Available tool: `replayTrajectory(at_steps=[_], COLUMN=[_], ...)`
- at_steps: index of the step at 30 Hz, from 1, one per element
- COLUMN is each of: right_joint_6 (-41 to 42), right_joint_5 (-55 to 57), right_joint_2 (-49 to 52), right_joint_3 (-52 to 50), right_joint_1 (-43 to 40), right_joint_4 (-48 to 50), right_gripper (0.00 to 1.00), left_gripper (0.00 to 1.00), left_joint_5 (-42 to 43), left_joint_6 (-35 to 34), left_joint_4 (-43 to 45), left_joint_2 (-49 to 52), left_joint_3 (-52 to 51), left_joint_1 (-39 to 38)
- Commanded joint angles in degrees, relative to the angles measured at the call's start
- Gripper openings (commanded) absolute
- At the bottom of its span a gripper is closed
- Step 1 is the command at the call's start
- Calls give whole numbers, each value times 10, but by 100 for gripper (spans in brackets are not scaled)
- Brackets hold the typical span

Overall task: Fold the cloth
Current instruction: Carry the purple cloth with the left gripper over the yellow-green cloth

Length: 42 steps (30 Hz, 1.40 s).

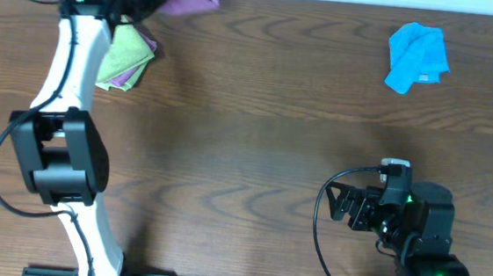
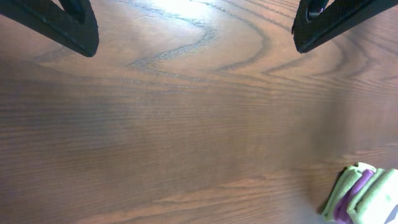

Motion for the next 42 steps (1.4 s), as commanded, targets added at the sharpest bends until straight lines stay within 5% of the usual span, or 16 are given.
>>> replayTrajectory(at_steps=[1, 16, 42], right_joint_6=[10, 10, 10], right_joint_5=[0, 0, 0], right_joint_2=[-2, -2, -2], right_joint_3=[-1, -1, -1], right_joint_1=[-4, -4, -4], right_joint_4=[-1, -1, -1], right_gripper=[99, 99, 99], left_gripper=[6, 6, 6], left_joint_5=[0, -14, -86], left_joint_6=[27, 104, 166], left_joint_4=[-16, -91, -137], left_joint_2=[-6, -6, 32], left_joint_3=[32, 61, 60], left_joint_1=[23, 104, 107])
